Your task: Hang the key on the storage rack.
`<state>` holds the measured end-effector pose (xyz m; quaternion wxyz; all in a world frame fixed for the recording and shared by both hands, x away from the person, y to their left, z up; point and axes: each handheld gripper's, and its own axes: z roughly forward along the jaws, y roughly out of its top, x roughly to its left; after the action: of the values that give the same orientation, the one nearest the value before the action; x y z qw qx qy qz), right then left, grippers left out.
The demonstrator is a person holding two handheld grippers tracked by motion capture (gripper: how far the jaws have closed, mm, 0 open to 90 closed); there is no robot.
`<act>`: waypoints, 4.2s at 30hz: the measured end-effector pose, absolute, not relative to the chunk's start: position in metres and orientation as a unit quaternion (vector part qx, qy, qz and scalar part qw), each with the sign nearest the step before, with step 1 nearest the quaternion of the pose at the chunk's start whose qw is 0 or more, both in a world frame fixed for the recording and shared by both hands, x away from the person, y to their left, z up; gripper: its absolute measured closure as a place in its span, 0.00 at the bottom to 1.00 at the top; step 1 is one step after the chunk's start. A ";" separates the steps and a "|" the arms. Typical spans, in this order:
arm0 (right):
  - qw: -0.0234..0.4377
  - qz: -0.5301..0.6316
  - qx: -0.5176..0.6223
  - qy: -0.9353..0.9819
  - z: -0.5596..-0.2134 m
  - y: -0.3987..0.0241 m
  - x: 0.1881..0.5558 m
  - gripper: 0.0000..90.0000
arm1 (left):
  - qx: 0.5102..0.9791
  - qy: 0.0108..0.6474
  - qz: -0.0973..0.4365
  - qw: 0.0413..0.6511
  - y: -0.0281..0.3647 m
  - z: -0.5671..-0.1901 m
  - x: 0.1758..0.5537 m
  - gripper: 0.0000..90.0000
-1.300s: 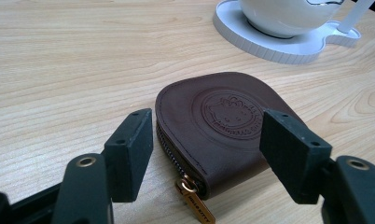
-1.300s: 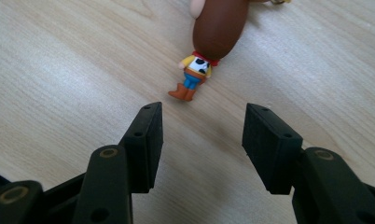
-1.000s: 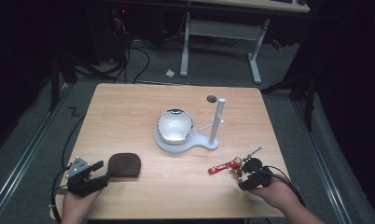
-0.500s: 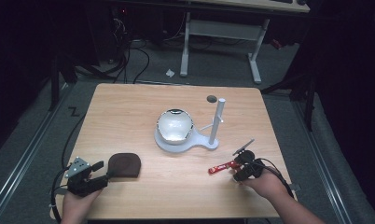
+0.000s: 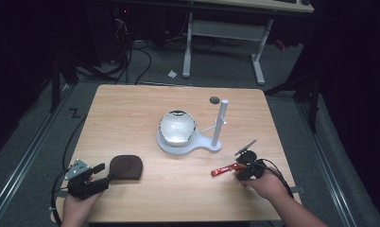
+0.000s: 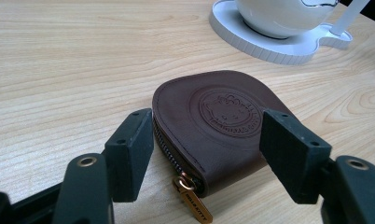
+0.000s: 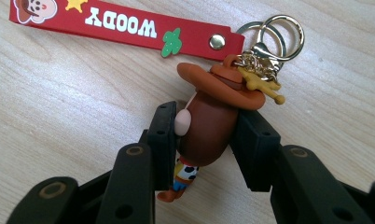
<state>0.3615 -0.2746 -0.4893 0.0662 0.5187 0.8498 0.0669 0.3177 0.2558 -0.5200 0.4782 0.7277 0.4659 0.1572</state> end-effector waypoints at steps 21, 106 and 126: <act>0.031 0.097 0.491 0.865 -0.447 -0.283 0.346 0.70 | 0.733 0.463 0.154 0.474 0.253 -0.522 0.318 0.39; 0.095 0.132 0.432 0.887 -0.293 -0.237 0.376 0.70 | 0.726 0.474 0.148 0.477 0.260 -0.524 0.319 0.40; 0.104 0.136 0.417 0.893 -0.271 -0.219 0.381 0.70 | 0.727 0.473 0.148 0.476 0.260 -0.524 0.319 0.40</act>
<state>0.3813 -0.2189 -0.2711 0.1041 0.4166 0.8928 0.1359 0.3190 0.2596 -0.5242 0.4760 0.7268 0.4725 0.1479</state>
